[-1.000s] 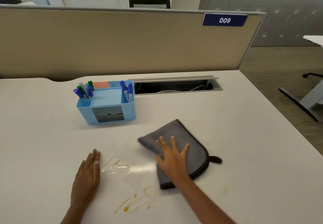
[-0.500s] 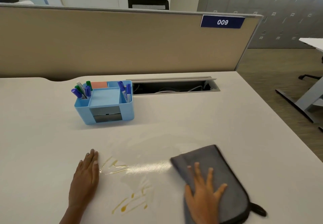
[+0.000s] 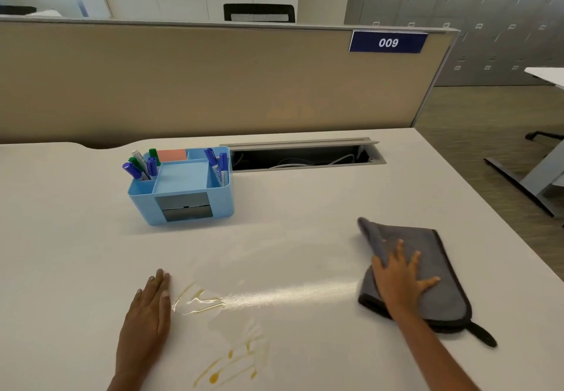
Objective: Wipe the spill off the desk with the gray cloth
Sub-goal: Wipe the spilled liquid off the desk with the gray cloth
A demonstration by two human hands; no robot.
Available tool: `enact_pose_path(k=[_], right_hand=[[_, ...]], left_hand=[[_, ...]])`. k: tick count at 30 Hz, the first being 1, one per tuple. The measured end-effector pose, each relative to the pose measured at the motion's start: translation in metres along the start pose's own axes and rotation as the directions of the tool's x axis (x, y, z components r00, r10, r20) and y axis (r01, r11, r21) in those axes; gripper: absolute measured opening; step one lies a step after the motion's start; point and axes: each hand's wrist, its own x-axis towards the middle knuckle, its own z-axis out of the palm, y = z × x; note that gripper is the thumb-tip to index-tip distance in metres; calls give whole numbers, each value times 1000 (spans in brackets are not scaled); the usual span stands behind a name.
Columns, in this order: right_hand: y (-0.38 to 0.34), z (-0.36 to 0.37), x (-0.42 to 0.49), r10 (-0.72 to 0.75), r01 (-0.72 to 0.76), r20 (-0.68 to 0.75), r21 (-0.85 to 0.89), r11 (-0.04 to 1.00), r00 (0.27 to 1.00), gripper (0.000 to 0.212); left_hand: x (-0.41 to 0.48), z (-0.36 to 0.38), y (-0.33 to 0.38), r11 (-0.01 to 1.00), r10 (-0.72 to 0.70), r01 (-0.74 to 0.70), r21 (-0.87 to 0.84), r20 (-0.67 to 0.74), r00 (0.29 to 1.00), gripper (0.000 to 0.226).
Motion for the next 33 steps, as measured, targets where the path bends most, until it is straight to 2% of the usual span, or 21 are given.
enact_pose_path(k=[4, 6, 8, 11, 13, 17, 18, 20, 21, 24, 26, 28, 29, 31, 33], right_hand=[[-27, 0, 31, 26, -24, 76, -23, 999, 997, 55], [-56, 11, 33, -53, 57, 122, -29, 998, 991, 54], [-94, 23, 20, -213, 223, 178, -42, 974, 961, 53], [-143, 48, -31, -483, 514, 236, -91, 853, 843, 64], [-156, 63, -72, -591, 626, 234, -114, 772, 772, 59], [-129, 65, -123, -769, 824, 323, -67, 563, 552, 55], [-115, 63, -124, -779, 837, 328, -78, 541, 534, 57], [-83, 57, -114, -793, 833, 259, -113, 541, 551, 60], [-68, 54, -103, -779, 806, 210, -116, 580, 590, 60], [-34, 35, -61, -580, 601, 161, -158, 783, 798, 58], [-36, 19, -36, -482, 499, 137, -137, 856, 865, 62], [-57, 10, -21, -369, 398, 226, -95, 913, 901, 58], [-69, 16, -16, -345, 370, 219, -87, 925, 913, 56], [-100, 28, -17, -377, 403, 227, -81, 912, 898, 54], [-125, 38, -33, -467, 499, 269, -62, 864, 842, 60]], left_hand=[[0, 2, 0, 1000, -3, 3, 29, 0, 1000, 85], [0, 1, 0, 999, -4, 4, 34, 3, 1000, 87], [0, 1, 2, 999, -5, 5, 34, 1, 1000, 88], [1, 0, 3, 1000, -9, 9, 19, -2, 1000, 89], [2, -1, 1, 1000, -6, 6, 6, 0, 1000, 89], [2, -1, 0, 1000, -3, 3, -8, 0, 1000, 87], [1, -1, 0, 1000, -6, 6, -11, -2, 1000, 87], [1, -1, 1, 1000, -10, 10, -21, -6, 1000, 86], [0, -1, 1, 1000, -12, 12, -24, -4, 1000, 86], [0, -1, 1, 1000, -13, 13, -15, 3, 1000, 86], [0, 0, 0, 1000, -17, 17, 5, 3, 1000, 85], [-2, 0, 1, 1000, -23, 23, 16, -6, 1000, 85], [-2, 0, 2, 1000, -21, 21, 20, -9, 1000, 85], [-2, -2, 4, 1000, -9, 9, 29, 2, 1000, 86], [-2, -3, 3, 1000, -7, 7, 17, 12, 1000, 85]])
